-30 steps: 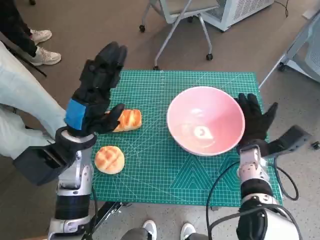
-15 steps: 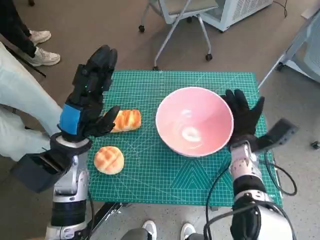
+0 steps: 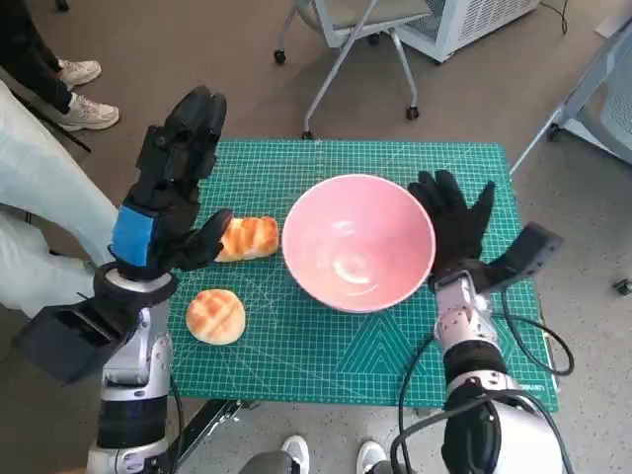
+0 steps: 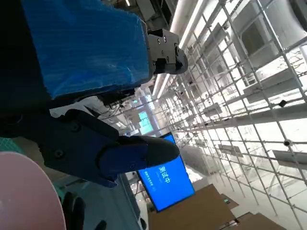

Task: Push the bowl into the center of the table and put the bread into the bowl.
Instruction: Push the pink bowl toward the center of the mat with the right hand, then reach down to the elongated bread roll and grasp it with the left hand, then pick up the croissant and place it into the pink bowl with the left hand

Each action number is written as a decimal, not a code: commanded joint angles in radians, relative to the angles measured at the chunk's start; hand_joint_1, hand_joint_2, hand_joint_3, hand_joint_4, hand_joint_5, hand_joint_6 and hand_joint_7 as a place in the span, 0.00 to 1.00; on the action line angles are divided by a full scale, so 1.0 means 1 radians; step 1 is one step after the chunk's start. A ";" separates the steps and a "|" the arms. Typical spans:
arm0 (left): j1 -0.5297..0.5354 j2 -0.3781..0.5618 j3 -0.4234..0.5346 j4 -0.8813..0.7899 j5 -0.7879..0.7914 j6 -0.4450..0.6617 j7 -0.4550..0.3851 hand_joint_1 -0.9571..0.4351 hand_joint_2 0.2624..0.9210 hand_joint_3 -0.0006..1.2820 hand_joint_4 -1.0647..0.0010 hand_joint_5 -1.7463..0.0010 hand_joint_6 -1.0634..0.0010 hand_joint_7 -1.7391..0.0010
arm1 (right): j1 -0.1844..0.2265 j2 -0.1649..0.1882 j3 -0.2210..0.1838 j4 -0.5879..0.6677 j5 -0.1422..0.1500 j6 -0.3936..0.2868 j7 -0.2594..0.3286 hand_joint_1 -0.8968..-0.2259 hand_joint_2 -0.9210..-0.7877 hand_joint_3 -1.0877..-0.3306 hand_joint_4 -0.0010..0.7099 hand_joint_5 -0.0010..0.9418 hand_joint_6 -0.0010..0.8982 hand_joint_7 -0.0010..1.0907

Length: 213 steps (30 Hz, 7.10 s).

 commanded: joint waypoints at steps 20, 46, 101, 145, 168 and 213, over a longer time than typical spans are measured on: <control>-0.014 -0.018 -0.024 0.036 0.005 -0.014 0.009 0.23 1.00 0.38 0.91 1.00 0.97 0.79 | -0.022 -0.061 0.106 -0.048 -0.098 -0.162 0.044 0.47 0.00 0.40 0.16 0.02 0.26 0.13; -0.167 -0.077 -0.085 0.124 -0.011 0.006 -0.042 0.25 1.00 0.39 0.92 1.00 1.00 0.76 | 0.197 -0.097 0.354 -0.721 -0.095 -0.442 0.269 0.35 0.00 0.45 0.26 0.01 0.24 0.23; -0.151 0.483 -0.133 -0.109 0.680 0.543 -0.168 0.80 0.71 0.01 0.95 1.00 0.83 0.96 | 0.278 -0.088 0.404 -0.867 -0.042 -0.376 0.219 0.34 0.00 0.45 0.29 0.00 0.00 0.60; -0.464 0.313 -0.548 0.627 0.837 0.510 -0.129 0.70 0.71 0.01 0.91 1.00 0.81 1.00 | 0.285 -0.090 0.405 -0.854 -0.032 -0.380 0.205 0.34 0.00 0.47 0.29 0.00 0.01 0.59; -0.599 0.209 -0.664 1.037 0.911 0.452 -0.022 0.66 0.77 0.02 0.70 0.97 0.68 0.97 | 0.298 -0.093 0.404 -0.867 -0.023 -0.375 0.211 0.34 0.00 0.47 0.29 0.00 0.01 0.58; -0.585 0.362 -0.570 0.907 0.894 0.365 0.253 0.69 1.00 0.03 0.34 0.31 0.35 0.41 | 0.297 -0.090 0.405 -0.857 -0.011 -0.383 0.229 0.36 0.00 0.47 0.29 0.00 0.02 0.57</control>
